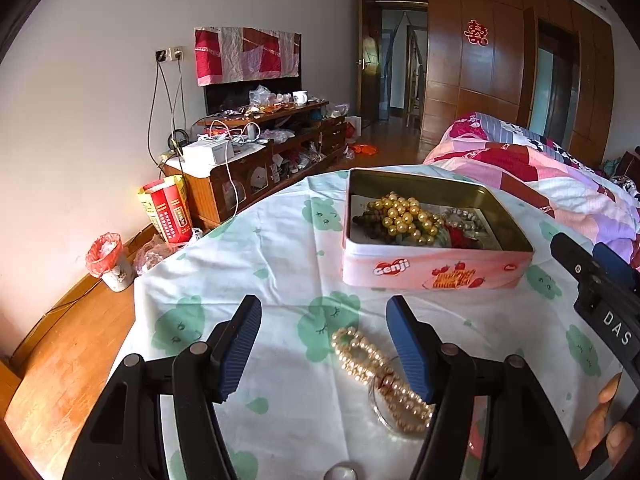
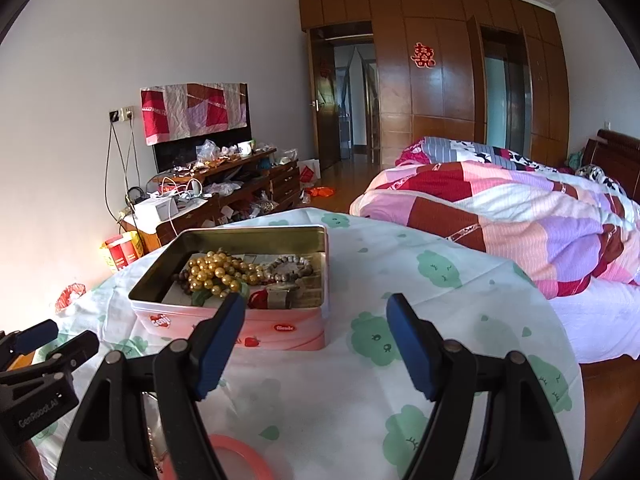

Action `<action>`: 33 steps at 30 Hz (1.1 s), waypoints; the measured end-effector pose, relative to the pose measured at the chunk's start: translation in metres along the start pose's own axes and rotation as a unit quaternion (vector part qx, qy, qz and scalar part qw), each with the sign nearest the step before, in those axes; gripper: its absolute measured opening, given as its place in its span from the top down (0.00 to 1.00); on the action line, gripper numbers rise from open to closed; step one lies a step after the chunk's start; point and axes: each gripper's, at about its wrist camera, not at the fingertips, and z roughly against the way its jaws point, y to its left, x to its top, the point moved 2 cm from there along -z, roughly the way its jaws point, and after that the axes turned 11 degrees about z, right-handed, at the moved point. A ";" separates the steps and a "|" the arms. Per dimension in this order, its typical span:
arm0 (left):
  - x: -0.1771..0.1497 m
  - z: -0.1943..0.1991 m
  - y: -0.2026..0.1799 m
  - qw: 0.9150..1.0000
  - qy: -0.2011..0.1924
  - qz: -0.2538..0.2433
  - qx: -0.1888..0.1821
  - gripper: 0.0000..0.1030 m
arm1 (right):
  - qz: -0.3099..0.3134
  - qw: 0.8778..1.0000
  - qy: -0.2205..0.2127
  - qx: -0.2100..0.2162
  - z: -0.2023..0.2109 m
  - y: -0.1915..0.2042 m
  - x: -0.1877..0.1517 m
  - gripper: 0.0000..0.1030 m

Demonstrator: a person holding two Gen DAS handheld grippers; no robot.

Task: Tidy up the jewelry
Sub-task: 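Move both grippers back over the silver bangle, pink bangle and pearls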

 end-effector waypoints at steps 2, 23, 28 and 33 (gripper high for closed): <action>-0.001 0.002 0.002 1.000 -0.001 0.001 0.002 0.36 | -0.001 1.000 0.000 0.000 0.000 0.000 0.000 0.26; -0.027 0.018 0.061 0.996 0.055 0.054 -0.049 0.37 | -0.013 0.984 0.113 0.135 0.018 0.007 -0.041 0.26; -0.030 0.018 0.037 0.992 0.069 0.022 -0.099 0.37 | 0.012 0.982 0.126 0.140 0.020 0.017 -0.044 0.26; -0.035 0.008 0.009 0.990 0.089 -0.033 -0.106 0.55 | 0.016 0.981 0.131 0.139 0.023 0.016 -0.047 0.26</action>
